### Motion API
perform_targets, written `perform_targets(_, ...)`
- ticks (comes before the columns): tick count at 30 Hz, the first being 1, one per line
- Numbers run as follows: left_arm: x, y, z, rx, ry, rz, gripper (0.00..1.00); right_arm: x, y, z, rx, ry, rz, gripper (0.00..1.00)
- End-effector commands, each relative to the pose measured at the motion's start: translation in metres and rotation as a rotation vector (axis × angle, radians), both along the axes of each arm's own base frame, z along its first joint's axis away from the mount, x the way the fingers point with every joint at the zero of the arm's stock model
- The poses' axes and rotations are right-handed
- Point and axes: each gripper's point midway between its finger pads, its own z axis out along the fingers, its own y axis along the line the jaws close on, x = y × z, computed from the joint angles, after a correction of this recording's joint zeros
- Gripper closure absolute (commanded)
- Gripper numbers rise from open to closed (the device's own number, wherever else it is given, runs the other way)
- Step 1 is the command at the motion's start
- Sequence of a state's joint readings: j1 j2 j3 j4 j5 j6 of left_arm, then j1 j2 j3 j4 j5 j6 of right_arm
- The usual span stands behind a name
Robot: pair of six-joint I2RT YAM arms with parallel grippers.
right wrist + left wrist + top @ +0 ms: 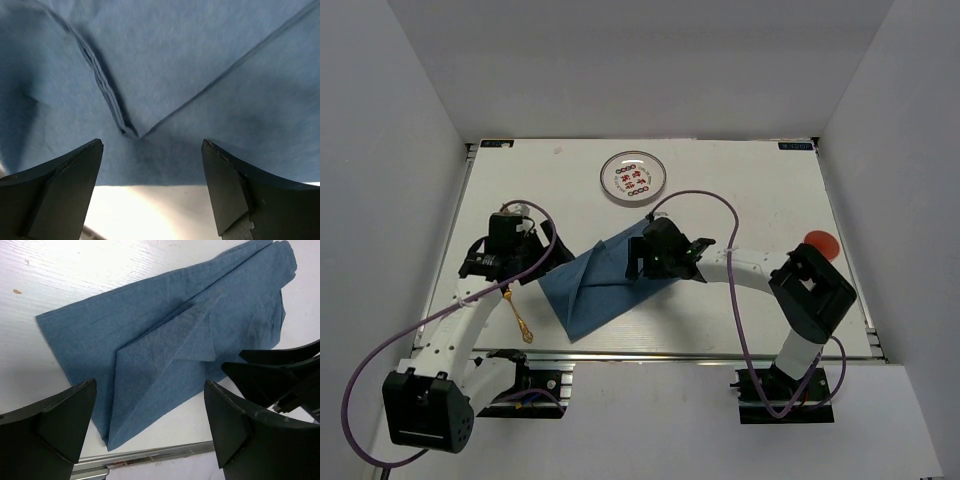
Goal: Set the dinner table for one person
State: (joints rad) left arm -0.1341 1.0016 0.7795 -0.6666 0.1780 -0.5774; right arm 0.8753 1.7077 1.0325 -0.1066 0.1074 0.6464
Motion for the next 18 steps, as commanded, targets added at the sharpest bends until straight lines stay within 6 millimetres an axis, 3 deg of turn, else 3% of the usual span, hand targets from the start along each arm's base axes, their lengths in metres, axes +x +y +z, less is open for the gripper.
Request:
perform_targets(1,0.006,-0.005,0.013,-0.036,-0.059,0.004,0.02,-0.002,0.037,0.039,0.214,-0.024,0.003,0.16)
perform_targets(4,0.002,0.016,0.015,0.009,-0.061,0.148,0.02,0.009,0.056,0.052,0.223,-0.03,-0.021,0.16)
perform_targets(5,-0.004,0.022,0.013,0.024,-0.044,0.184,0.02,0.01,0.056,0.045,0.197,-0.013,-0.041,0.16)
perform_targets(6,-0.006,0.029,0.013,0.033,-0.039,0.248,0.02,0.01,0.067,0.057,0.213,-0.022,-0.039,0.16)
perform_targets(10,-0.023,0.055,0.014,0.085,-0.045,0.397,0.02,0.026,0.077,0.068,0.198,-0.059,-0.16,0.14)
perform_targets(13,-0.03,0.06,0.01,0.098,-0.025,0.43,0.02,0.031,0.096,0.056,0.159,-0.036,-0.191,0.14)
perform_targets(16,-0.03,0.058,0.009,0.094,-0.012,0.42,0.02,0.036,0.113,0.059,0.127,-0.024,-0.215,0.15)
perform_targets(18,-0.03,0.056,0.01,0.092,-0.004,0.416,0.02,0.036,0.121,0.042,0.113,0.001,-0.216,0.16)
